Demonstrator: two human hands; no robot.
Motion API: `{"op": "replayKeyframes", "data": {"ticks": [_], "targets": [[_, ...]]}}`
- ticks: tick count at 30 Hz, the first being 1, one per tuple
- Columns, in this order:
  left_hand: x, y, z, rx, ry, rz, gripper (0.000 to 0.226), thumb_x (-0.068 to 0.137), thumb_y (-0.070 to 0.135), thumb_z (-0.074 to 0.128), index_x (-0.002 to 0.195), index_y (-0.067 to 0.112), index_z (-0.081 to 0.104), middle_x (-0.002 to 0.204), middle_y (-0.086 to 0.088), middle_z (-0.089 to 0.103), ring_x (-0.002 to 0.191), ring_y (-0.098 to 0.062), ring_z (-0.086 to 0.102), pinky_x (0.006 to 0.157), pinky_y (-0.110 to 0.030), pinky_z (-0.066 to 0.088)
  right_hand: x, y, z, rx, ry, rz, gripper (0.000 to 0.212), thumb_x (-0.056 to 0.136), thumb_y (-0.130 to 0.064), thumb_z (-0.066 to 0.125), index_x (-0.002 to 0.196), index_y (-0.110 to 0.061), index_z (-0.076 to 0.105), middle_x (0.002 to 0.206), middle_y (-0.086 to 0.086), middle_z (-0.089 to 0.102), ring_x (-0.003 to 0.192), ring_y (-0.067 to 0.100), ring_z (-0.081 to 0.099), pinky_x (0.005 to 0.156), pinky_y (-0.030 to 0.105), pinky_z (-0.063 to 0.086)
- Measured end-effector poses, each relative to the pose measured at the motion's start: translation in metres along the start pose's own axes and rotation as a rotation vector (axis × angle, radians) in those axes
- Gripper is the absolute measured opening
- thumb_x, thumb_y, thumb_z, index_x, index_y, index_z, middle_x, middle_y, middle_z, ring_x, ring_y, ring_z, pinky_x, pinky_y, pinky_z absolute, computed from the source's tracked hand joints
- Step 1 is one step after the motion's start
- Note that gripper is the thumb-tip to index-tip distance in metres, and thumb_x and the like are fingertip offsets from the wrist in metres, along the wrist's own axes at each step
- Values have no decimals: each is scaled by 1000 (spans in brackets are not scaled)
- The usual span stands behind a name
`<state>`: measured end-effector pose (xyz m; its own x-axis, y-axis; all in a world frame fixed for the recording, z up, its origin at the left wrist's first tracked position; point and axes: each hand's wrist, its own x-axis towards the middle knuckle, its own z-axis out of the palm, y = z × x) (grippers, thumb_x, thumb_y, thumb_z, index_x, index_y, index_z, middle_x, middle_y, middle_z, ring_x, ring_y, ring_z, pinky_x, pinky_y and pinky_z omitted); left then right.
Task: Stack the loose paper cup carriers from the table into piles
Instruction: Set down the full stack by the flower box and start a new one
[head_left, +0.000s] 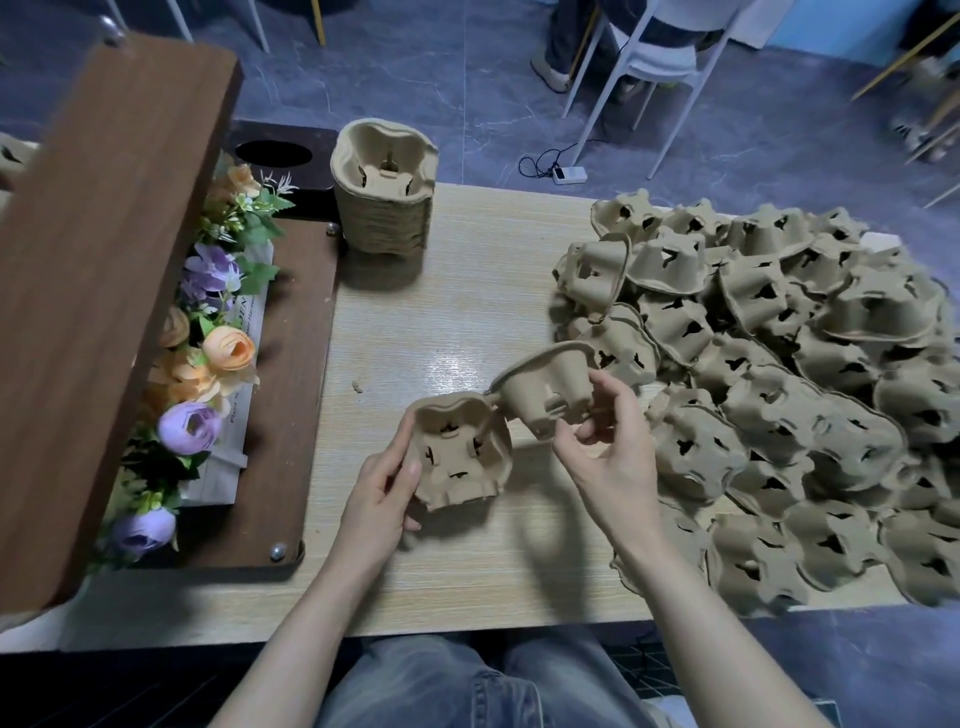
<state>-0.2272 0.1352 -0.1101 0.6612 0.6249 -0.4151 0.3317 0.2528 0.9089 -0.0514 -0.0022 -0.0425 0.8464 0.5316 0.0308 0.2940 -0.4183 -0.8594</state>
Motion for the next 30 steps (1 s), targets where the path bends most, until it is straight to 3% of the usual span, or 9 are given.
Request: {"op": "replayKeyframes", "data": {"ticks": [7,10,14,19,25,28,30], "targets": [[1,7,-3,25,-12,29,48,101,27,48,135,58,33,120,4,45,96,-14,58,62,-22,54,-3,-13,-10,11,-22,10,53,83,-31,63,134,-27,49,110,-1,55,88,11,56,81,24,47],[2,9,-5,14,-15,9,48,101,27,49,136,57,36,123,9,45,101,-16,59,66,-25,55,-2,-15,-7,-19,-49,-35,48,85,-30,69,130,-23,54,111,-5,55,97,8,55,84,27,49],[4,10,-7,16,-20,-8,49,100,30,50,141,52,37,124,10,47,107,-18,59,67,-25,54,1,-13,-4,-31,-51,-56,42,87,-28,72,126,-19,59,105,-3,56,93,12,56,79,33,50],[5,10,-11,38,-55,-14,49,100,32,49,143,51,35,125,13,47,108,-16,58,69,-26,55,2,-25,-6,52,-84,-140,35,87,-36,70,121,-28,62,95,-4,54,84,9,54,76,16,44],[6,13,-14,69,-86,-20,50,101,32,48,144,53,33,123,9,48,105,-11,57,75,-26,56,4,-33,-2,-9,-94,-226,32,88,-30,68,119,-25,63,90,-11,50,79,7,51,75,14,40],[5,14,-14,103,-101,8,49,101,29,48,142,52,33,121,9,49,114,3,48,94,-14,43,5,-38,-4,53,-115,-214,34,86,-37,69,118,-30,63,92,-5,52,81,11,52,75,18,43],[5,15,-14,95,-94,24,47,101,25,49,137,52,38,123,8,49,120,6,43,97,-5,32,5,-40,-4,130,-152,-183,33,84,-42,67,116,-37,63,96,1,54,82,12,52,75,21,45]]}}
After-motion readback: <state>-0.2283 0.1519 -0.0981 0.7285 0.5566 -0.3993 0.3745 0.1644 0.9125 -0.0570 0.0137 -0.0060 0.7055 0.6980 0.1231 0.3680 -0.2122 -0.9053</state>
